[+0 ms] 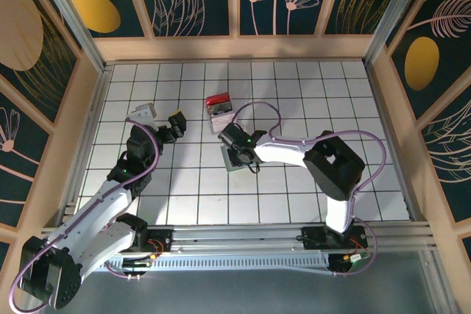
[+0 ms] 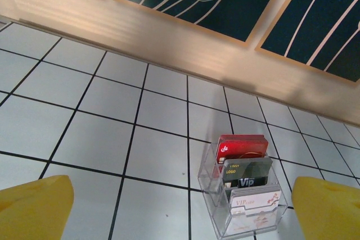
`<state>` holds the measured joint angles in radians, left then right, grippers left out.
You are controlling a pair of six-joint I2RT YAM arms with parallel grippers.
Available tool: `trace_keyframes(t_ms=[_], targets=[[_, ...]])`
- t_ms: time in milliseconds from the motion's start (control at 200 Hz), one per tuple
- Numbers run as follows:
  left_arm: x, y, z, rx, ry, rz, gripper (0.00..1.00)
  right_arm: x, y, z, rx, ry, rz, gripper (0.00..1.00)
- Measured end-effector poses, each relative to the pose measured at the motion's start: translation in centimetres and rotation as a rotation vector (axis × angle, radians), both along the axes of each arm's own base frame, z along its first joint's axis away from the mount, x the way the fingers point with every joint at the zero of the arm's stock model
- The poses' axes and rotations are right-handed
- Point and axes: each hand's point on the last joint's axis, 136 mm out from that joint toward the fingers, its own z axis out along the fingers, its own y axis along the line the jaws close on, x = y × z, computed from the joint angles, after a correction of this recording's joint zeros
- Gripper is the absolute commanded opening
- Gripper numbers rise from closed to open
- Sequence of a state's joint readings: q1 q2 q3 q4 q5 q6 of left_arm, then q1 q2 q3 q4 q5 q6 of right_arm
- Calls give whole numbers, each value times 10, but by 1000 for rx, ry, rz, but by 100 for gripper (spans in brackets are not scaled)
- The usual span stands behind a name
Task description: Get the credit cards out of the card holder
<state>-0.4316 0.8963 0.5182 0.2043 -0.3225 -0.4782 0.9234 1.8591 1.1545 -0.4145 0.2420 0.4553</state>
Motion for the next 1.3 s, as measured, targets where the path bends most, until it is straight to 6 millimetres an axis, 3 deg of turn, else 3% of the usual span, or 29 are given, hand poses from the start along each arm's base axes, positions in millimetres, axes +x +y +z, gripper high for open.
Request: trace_keyframes(t_ms=[465,771,1006,1301], targets=[[0,0,5,14,1,-3,99,8,-23,6,-93,-51,-58,39],[-2,1,7,45,6,19,99,25,-41,33,-45,-102,-127,32],[-7,-33,0,122,31,-35,99,23,-59,17,-48,-63,-156,30],[-14,-73,-50,256,146,-106,99,25,-75,15,-20,-48,-191,29]])
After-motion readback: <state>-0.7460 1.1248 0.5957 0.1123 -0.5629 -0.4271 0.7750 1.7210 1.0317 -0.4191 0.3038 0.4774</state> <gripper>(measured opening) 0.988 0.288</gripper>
